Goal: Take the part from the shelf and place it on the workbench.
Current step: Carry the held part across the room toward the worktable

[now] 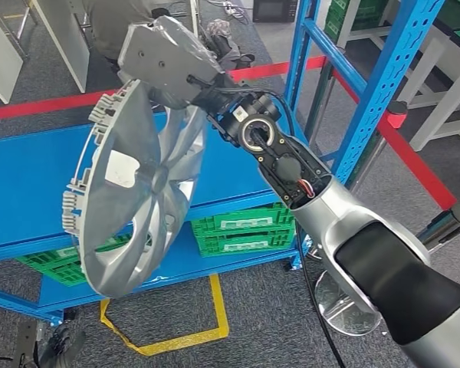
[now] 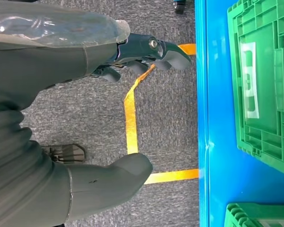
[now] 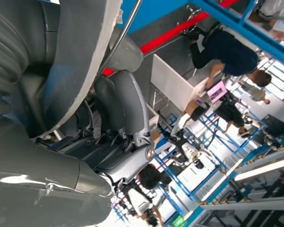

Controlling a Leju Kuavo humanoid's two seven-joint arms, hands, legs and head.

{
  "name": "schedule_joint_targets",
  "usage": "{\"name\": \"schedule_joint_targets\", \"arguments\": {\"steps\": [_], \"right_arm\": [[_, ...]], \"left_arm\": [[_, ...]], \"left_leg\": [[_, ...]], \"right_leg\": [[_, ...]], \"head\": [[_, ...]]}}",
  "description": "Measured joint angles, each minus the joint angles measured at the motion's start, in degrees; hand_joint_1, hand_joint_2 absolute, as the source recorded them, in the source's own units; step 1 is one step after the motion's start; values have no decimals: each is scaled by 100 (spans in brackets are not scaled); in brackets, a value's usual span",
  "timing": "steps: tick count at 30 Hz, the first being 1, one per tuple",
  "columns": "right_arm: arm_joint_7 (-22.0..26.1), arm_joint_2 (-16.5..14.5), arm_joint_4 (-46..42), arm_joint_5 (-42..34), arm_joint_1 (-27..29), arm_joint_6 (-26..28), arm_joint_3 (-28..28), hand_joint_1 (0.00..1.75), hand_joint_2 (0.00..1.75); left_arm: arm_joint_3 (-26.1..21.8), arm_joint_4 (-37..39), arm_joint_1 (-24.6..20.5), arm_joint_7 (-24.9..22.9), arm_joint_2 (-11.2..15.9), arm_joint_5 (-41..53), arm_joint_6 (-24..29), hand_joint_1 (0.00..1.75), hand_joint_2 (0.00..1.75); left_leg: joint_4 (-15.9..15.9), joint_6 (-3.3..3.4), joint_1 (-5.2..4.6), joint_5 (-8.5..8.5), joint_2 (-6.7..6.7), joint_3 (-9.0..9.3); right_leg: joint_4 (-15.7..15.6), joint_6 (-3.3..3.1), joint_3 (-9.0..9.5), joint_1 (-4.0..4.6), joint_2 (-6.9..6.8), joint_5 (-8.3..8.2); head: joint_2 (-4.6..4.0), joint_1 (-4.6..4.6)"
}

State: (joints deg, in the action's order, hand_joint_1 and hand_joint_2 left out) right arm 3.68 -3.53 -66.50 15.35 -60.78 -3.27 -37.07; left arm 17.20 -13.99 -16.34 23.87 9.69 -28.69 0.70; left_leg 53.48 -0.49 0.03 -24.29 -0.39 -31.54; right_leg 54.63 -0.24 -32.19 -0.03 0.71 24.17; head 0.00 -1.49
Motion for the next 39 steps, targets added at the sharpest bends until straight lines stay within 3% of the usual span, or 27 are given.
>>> {"name": "schedule_joint_targets", "arguments": {"steps": [24, 39], "right_arm": [[-274, 410, -1157, 113, 694, -63, -11, 175, 175], [-421, 510, -1591, 126, 815, -58, 120, 175, 175]], "left_arm": [[-30, 0, 101, 242, 103, -9, -235, 0, 175], [-107, -2, 72, 242, 108, 89, -350, 0, 175]], "left_leg": [[0, 0, 0, 0, 0, 0], [0, 0, 0, 0, 1, 1]], "right_leg": [[-1, 0, 0, 0, 0, 0], [-1, 0, -1, 0, 1, 0]], "head": [[0, 3], [0, 4]]}}
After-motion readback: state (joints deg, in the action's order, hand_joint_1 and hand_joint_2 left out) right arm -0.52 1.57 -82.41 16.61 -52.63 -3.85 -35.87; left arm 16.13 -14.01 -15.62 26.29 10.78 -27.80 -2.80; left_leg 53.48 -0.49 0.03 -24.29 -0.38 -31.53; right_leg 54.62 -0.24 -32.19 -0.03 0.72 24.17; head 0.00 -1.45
